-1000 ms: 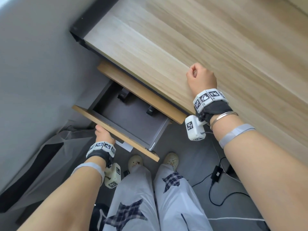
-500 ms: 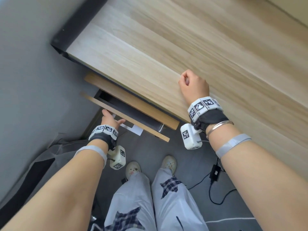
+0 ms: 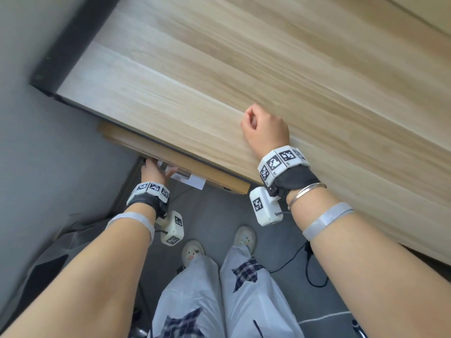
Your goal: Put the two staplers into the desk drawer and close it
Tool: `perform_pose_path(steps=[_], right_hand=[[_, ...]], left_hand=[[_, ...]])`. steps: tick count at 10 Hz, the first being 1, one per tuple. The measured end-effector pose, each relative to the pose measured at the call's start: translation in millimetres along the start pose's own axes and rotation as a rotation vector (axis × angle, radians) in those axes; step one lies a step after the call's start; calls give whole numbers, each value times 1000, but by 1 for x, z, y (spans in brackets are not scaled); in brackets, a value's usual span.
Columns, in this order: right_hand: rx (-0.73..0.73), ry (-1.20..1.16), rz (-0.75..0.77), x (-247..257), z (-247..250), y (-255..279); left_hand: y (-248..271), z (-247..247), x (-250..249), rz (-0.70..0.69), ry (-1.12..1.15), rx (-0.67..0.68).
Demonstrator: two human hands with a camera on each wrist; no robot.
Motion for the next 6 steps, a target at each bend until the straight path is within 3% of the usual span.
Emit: perform_pose_path(steps=[4,6], right_hand=[[14,-25,-30,-3,1,1],[58,-35,-39,-2,2,2]], left_hand=[[-45,-14,3,-93,-105,-24],[-24,6,-2,-46,-151,19]])
Point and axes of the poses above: each hand's wrist, its own y-axis away from the middle knuckle, its own z-axis out of the back of the hand, x = y × z, the point moved 8 cm from there along -y, towards the middle knuckle, and after that the axes turned 7 degrees about -y, right-handed, at the moved point
